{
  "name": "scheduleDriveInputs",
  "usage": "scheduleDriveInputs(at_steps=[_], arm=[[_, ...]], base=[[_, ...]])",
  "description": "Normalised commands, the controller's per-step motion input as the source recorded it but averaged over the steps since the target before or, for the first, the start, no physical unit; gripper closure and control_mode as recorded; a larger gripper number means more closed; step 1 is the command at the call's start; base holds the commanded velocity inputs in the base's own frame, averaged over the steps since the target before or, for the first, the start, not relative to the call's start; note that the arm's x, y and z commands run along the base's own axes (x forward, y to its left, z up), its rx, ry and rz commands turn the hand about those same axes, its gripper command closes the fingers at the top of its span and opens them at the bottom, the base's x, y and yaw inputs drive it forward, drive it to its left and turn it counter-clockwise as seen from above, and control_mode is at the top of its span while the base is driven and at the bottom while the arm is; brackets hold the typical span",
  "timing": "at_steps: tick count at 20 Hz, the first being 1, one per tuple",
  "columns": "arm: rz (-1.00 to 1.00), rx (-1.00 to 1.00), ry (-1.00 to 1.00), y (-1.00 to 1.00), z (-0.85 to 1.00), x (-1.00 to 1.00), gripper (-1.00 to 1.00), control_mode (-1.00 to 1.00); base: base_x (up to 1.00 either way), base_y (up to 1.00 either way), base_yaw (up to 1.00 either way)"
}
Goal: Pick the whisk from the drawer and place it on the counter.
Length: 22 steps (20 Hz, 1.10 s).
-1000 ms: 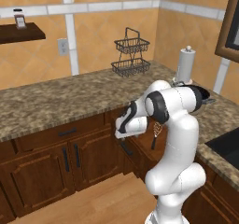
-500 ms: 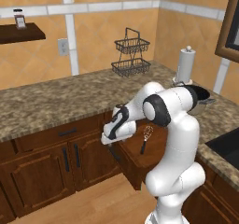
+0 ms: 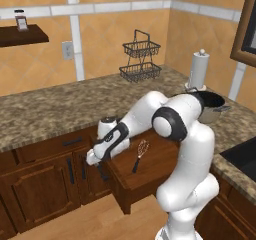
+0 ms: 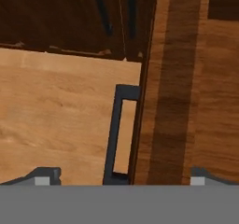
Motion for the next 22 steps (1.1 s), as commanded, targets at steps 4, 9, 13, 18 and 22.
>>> scheduleDriveInputs(at_steps=[4, 9, 13, 18, 22], arm=[[0.03, 0.05, -0.13, 0.15, 1.00, -0.06, -1.00, -1.00], [-0.01, 0.24, -0.06, -0.76, 1.00, 0.09, -1.00, -1.00], [-0.15, 0.04, -0.04, -1.00, 0.71, 0.20, -1.00, -1.00], [-0.18, -0.10, 0.09, -1.00, -0.33, 0.17, -1.00, -1.00], [-0.29, -0.16, 0.21, -0.53, -0.01, 0.01, -1.00, -1.00]], base=[[0.00, 0.00, 0.00], [0.00, 0.00, 0.00], [0.00, 0.00, 0.00], [0.00, 0.00, 0.00], [0.00, 0.00, 0.00]])
